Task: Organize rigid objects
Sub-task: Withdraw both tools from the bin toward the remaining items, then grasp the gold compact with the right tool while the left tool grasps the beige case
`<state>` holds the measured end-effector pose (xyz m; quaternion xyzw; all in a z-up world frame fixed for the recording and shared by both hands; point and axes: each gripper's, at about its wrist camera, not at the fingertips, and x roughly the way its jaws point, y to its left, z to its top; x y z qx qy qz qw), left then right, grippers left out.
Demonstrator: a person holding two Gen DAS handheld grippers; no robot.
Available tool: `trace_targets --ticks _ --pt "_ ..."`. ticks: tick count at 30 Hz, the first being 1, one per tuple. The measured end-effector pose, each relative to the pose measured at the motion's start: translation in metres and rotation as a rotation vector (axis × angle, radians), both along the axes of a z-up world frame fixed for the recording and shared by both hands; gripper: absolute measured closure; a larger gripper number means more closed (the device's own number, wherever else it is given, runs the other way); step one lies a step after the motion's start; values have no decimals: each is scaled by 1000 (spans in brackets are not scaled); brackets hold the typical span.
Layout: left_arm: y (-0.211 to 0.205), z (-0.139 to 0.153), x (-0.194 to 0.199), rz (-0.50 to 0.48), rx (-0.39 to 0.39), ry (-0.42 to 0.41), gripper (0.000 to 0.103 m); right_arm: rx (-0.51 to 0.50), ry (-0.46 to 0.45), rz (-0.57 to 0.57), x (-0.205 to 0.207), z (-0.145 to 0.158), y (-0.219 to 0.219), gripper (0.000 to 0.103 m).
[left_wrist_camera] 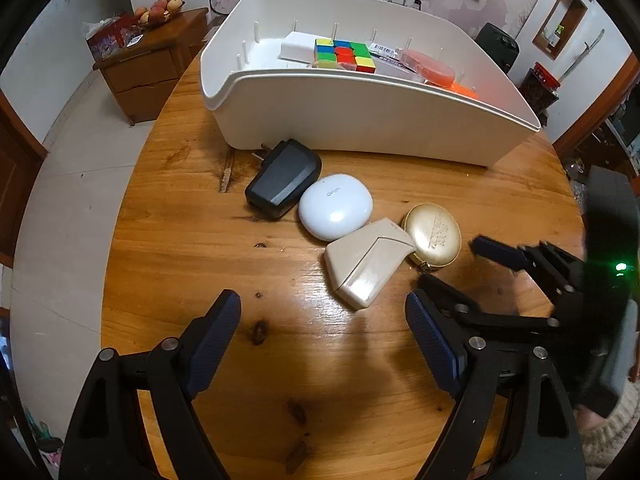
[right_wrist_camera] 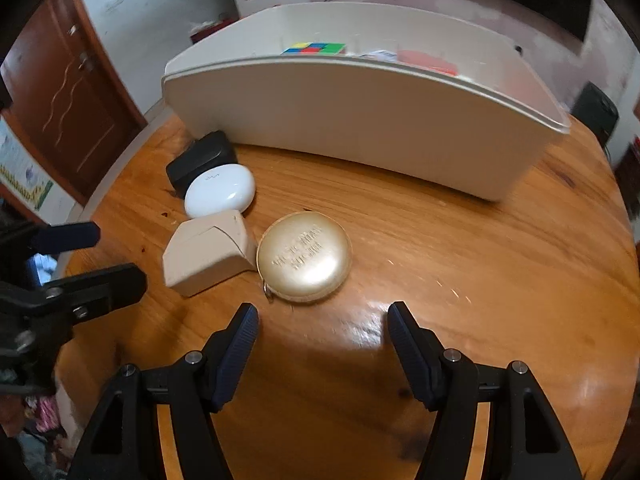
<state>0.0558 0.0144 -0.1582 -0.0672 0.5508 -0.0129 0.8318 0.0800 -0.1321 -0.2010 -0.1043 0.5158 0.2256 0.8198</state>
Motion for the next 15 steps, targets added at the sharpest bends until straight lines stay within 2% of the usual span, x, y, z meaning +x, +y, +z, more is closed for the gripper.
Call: trace_targets --ticks 4,11,14,15 --pt "0 1 3 12 -18 2 17 -48 -66 38 2 -5 17 26" --pt "3 3 10 55 -45 8 17 -17 -108 64 3 -7 20 25" --pt "4 2 15 76 -59 22 17 -2 -129 65 4 -6 15 35" --pt "4 2 17 86 -65 28 17 3 -131 65 3 -3 10 41"
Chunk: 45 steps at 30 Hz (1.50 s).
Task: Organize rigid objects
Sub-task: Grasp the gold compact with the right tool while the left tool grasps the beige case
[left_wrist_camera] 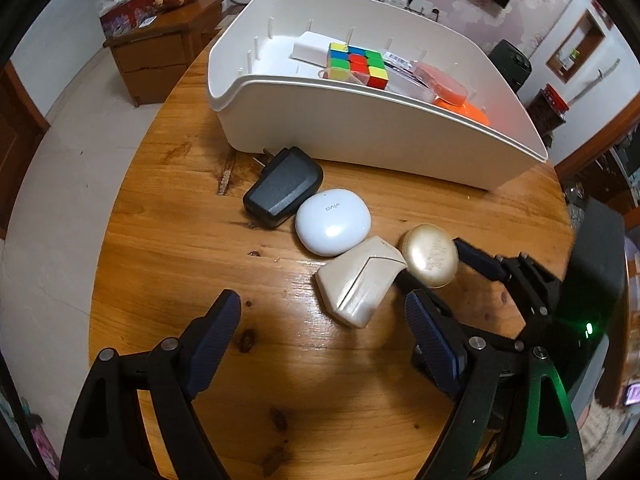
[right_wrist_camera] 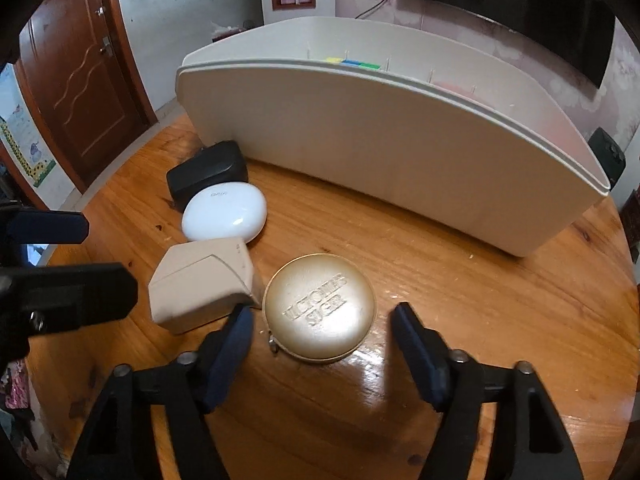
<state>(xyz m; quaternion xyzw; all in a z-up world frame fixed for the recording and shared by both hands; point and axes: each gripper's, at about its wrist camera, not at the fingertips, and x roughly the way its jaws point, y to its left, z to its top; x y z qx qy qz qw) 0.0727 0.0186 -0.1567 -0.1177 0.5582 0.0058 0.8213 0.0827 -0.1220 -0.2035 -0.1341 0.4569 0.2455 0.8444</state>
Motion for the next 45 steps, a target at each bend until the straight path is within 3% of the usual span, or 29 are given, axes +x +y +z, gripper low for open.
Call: trace_targets --ticks 1,9,16,23,32,38,43,45 --pt "1 -1 2 13 -7 8 17 1 -7 1 0 1 -2 47" --pt "2 -12 27 231 -85 123 17 6 -7 -61 -4 0 -17 48" --pt "-11 -35 42 416 -108 232 17 14 -10 -73 -19 -1 -34 48" --pt "-17 -48 45 529 -87 269 17 32 -10 -64 -28 -2 -43 48" --pt "-14 -53 45 637 -23 270 16 74 8 -70 -28 -1 -48 48" --pt "-11 -56 41 660 -14 267 17 80 7 -83 -31 0 -61 48" --pt "-12 -54 35 650 0 266 27 88 10 -86 -31 -1 -60 48" --pt "-12 -54 29 645 4 260 36 88 10 -86 -30 -2 -61 48"
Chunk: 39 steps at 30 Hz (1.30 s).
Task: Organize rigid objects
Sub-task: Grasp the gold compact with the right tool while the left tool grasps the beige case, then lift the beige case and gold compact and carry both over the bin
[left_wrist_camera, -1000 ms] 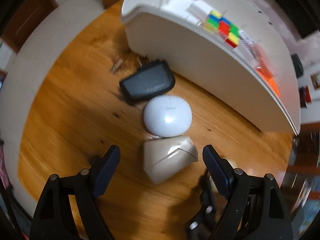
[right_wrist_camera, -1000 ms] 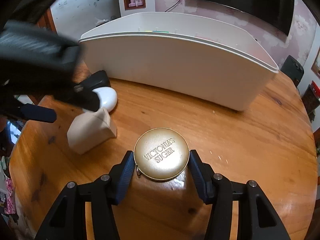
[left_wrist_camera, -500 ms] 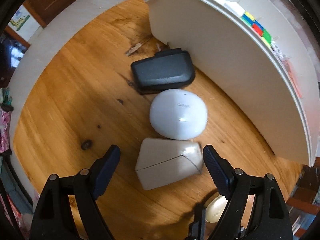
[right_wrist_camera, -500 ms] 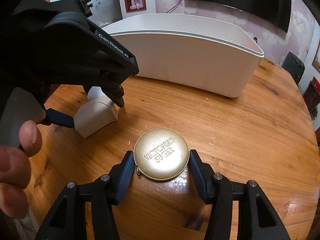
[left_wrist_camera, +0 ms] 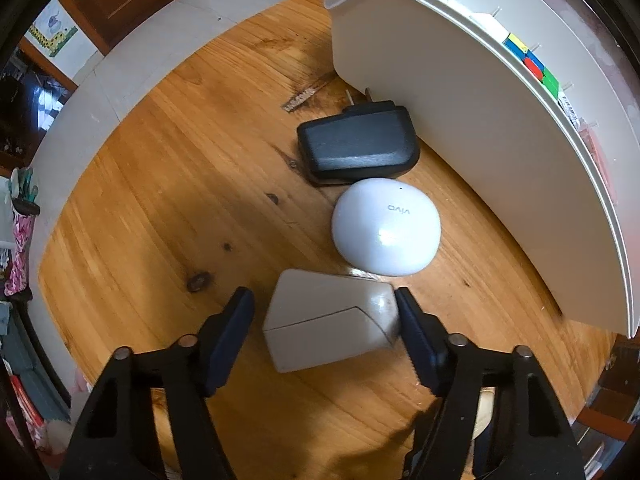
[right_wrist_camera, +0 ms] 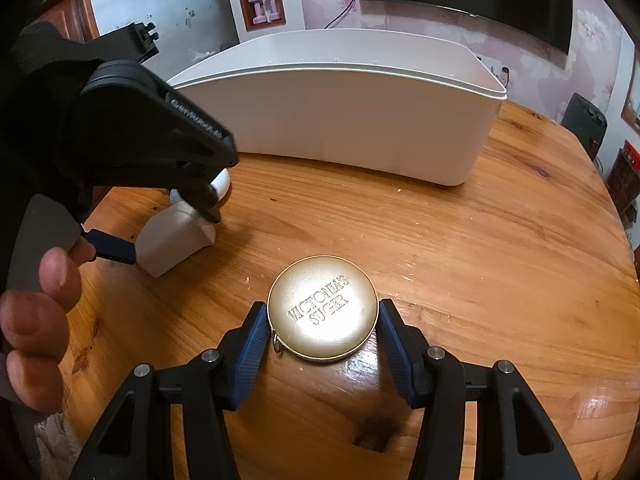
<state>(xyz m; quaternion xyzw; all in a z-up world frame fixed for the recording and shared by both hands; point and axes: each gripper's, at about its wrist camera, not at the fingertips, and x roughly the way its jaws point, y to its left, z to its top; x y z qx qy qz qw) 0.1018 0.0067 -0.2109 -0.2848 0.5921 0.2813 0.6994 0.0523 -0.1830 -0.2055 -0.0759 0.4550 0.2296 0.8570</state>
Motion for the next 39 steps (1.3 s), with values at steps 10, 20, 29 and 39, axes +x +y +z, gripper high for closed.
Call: trace_targets --ticks 10,20,29,39 --pt "5 -6 -14 -115 -2 -23 37 -12 -5 -4 -3 2 -2 48" --pt "5 -7 -39 -274 13 -40 37 -33 7 -21 -11 2 1 48" --pt "5 25 -52 -402 73 -138 37 -15 21 -61 -9 22 -3 48" --pt "7 102 -60 -522 179 -272 36 14 -91 -88 -2 104 -2 48"
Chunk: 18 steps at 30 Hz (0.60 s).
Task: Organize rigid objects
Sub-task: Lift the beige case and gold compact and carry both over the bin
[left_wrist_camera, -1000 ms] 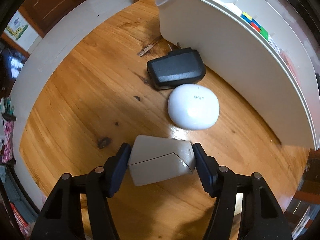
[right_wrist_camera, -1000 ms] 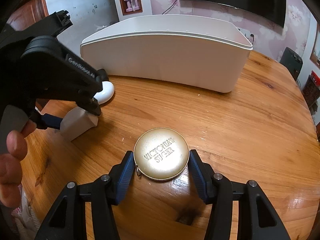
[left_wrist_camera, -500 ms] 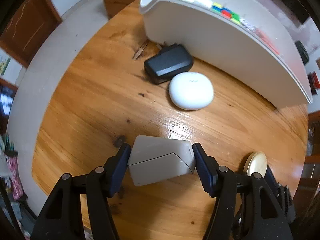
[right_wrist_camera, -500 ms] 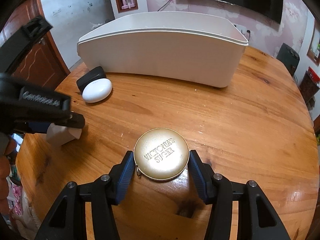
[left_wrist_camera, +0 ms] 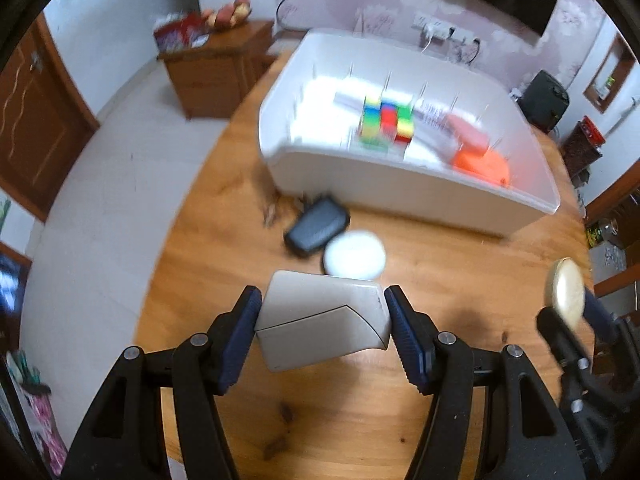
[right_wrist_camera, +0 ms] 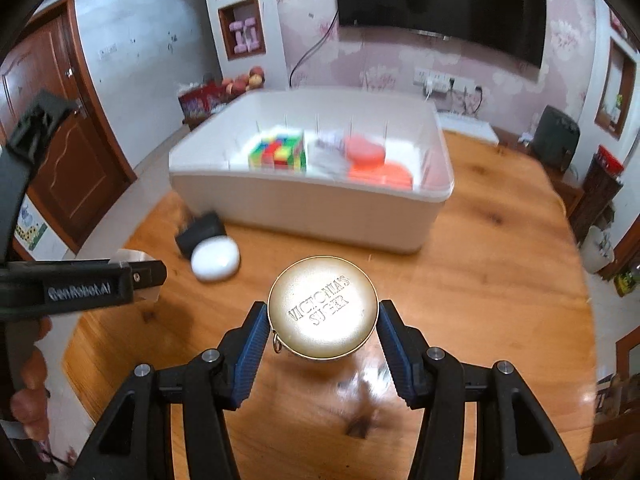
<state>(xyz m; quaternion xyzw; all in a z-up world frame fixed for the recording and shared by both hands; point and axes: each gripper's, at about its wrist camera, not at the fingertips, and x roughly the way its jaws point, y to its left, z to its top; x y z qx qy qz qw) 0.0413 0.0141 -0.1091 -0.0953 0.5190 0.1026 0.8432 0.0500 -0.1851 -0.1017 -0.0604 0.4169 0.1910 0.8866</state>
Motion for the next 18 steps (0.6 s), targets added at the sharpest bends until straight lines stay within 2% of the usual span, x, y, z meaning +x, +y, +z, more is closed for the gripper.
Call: trace_targets --ticks 7,12,18 --pt "16 63 32 -42 64 -104 36 18 -92 -4 18 68 4 48" --pt "25 106 55 -59 90 -158 36 44 -173 -11 40 128 11 48" --pt "25 138 85 -90 128 -190 36 45 -260 -17 65 191 25 48"
